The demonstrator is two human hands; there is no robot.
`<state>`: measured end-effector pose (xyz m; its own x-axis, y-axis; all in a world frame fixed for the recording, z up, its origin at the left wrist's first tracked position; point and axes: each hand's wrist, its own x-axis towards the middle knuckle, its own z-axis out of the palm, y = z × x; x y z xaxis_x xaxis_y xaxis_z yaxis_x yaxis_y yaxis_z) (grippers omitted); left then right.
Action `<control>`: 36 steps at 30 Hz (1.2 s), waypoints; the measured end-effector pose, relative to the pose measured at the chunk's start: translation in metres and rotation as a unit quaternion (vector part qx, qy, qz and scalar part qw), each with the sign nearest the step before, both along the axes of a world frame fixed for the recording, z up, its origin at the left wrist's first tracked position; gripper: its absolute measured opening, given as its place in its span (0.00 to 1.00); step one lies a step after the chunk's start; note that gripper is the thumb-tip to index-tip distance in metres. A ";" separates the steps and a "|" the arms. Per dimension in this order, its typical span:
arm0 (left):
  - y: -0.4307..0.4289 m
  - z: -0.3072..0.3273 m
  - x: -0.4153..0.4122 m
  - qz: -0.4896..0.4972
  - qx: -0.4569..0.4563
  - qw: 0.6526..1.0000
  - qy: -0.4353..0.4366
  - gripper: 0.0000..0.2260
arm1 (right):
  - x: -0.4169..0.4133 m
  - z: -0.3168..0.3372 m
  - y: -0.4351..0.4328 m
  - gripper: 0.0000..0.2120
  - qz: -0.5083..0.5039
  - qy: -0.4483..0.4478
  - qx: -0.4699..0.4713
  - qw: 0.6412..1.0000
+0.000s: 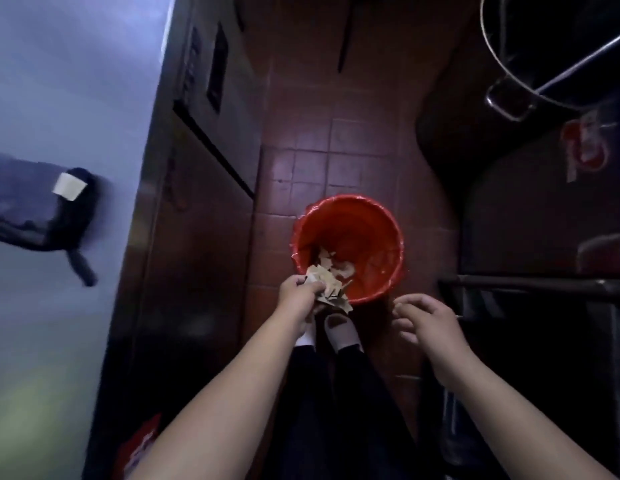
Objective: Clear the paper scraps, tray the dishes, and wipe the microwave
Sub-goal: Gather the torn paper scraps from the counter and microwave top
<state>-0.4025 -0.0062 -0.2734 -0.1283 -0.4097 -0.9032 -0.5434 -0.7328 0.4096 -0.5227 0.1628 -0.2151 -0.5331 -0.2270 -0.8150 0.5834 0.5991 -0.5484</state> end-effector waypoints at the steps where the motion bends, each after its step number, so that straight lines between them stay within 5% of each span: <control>1: -0.005 -0.028 -0.013 -0.005 -0.001 1.000 -0.008 0.05 | -0.004 -0.018 0.001 0.04 -0.012 -0.002 0.006 1.000; 7: -0.014 -0.153 -0.071 -0.079 -0.019 0.995 -0.049 0.13 | -0.028 -0.092 0.002 0.07 -0.027 0.009 0.027 0.999; 12: 0.007 -0.156 -0.068 -0.132 -0.039 0.989 -0.055 0.14 | -0.042 -0.083 0.001 0.08 -0.015 0.013 0.031 0.999; 18: 0.034 -0.039 -0.018 -0.148 0.055 0.987 -0.007 0.07 | -0.048 0.005 -0.016 0.07 0.021 0.018 -0.001 1.000; 22: 0.044 0.060 0.026 -0.054 0.049 0.996 0.044 0.06 | -0.036 0.068 -0.026 0.06 0.082 0.012 -0.041 0.996; 28: 0.062 0.194 0.111 0.071 -0.028 0.994 0.079 0.08 | 0.012 0.132 -0.042 0.05 0.221 -0.024 -0.089 0.971; 36: 0.100 0.267 0.235 0.224 -0.127 0.964 0.063 0.06 | 0.112 0.179 -0.085 0.07 0.400 -0.042 -0.127 0.907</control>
<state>-0.1678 0.0935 -0.0067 0.0110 -0.6552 -0.7553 -0.1290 -0.7500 0.6487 -0.4103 0.0776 -0.0364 -0.0547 -0.6995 -0.7126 0.0638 0.7097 -0.7016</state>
